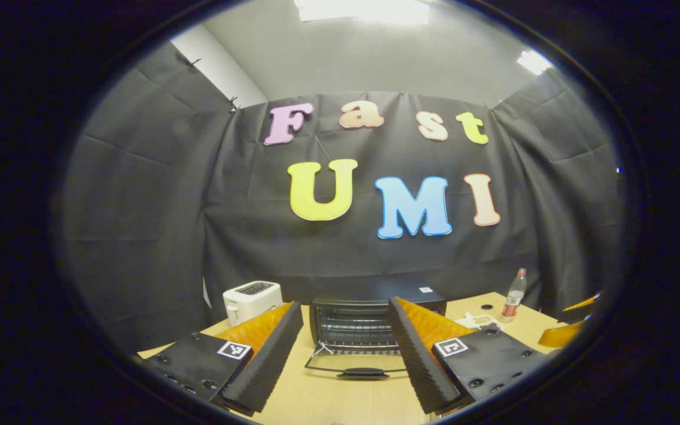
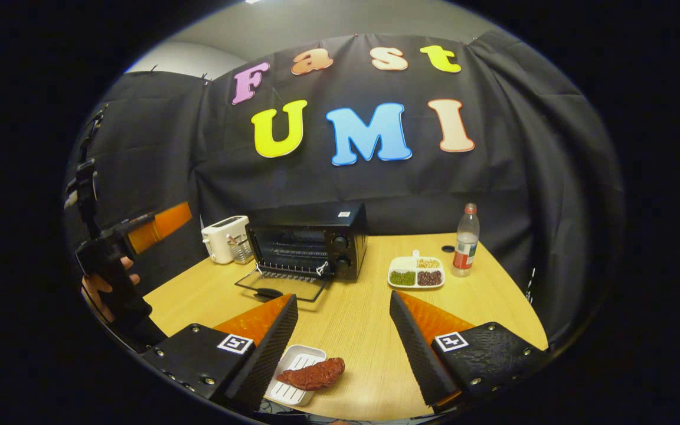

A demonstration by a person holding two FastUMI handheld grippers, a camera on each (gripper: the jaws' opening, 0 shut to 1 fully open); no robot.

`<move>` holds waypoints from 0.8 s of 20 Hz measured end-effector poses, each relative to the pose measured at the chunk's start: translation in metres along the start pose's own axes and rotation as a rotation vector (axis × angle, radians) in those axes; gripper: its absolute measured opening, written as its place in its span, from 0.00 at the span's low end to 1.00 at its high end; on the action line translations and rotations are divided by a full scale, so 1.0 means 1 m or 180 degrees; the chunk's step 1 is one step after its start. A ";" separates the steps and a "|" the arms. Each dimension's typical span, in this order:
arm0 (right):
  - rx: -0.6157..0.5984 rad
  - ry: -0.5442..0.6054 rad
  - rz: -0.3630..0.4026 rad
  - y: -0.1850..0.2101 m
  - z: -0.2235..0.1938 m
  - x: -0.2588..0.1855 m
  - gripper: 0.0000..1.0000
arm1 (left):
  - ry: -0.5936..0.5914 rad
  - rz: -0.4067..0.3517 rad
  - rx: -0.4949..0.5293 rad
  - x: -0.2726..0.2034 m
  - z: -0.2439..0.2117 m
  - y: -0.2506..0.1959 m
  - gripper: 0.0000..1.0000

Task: Open the electric oven with the left hand, put the food in, and close the electric oven.

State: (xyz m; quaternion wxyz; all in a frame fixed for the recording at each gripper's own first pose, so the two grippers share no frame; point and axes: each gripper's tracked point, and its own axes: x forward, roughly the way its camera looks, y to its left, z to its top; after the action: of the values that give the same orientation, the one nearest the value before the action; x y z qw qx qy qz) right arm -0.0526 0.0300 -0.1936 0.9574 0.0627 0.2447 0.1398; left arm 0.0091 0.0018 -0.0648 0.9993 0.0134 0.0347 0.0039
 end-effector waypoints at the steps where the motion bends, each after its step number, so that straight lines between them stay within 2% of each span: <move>1: 0.0049 0.0099 0.0038 0.000 -0.012 0.003 0.96 | -0.0018 0.0025 0.0008 -0.004 0.004 0.002 1.00; 3: 0.0193 0.0268 0.0099 0.000 -0.031 0.009 0.96 | -0.0061 0.0069 0.0028 -0.012 0.013 0.006 1.00; 5: 0.0363 0.0433 0.0141 0.000 -0.048 0.015 0.96 | -0.0098 0.0125 0.0045 -0.019 0.020 0.012 0.94; 6: 0.0427 0.0512 0.0152 0.000 -0.057 0.017 0.96 | -0.0107 0.0169 0.0057 -0.021 0.022 0.016 0.94; 7: 0.0488 0.0577 0.0173 0.000 -0.066 0.018 0.96 | -0.0113 0.0189 0.0062 -0.023 0.024 0.018 0.99; 11: 0.0737 0.0871 0.0269 0.008 -0.095 0.031 0.96 | -0.0147 0.0266 0.0069 -0.031 0.032 0.028 0.99; 16: 0.1312 0.1294 0.0373 0.020 -0.130 0.036 0.97 | -0.0163 0.0388 0.0126 -0.037 0.034 0.045 0.99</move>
State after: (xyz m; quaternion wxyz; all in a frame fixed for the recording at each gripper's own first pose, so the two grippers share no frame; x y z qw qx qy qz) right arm -0.0897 0.0662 -0.3194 0.8462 0.2406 0.4507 0.1518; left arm -0.0254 0.0453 -0.0269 0.9973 0.0353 0.0084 0.0637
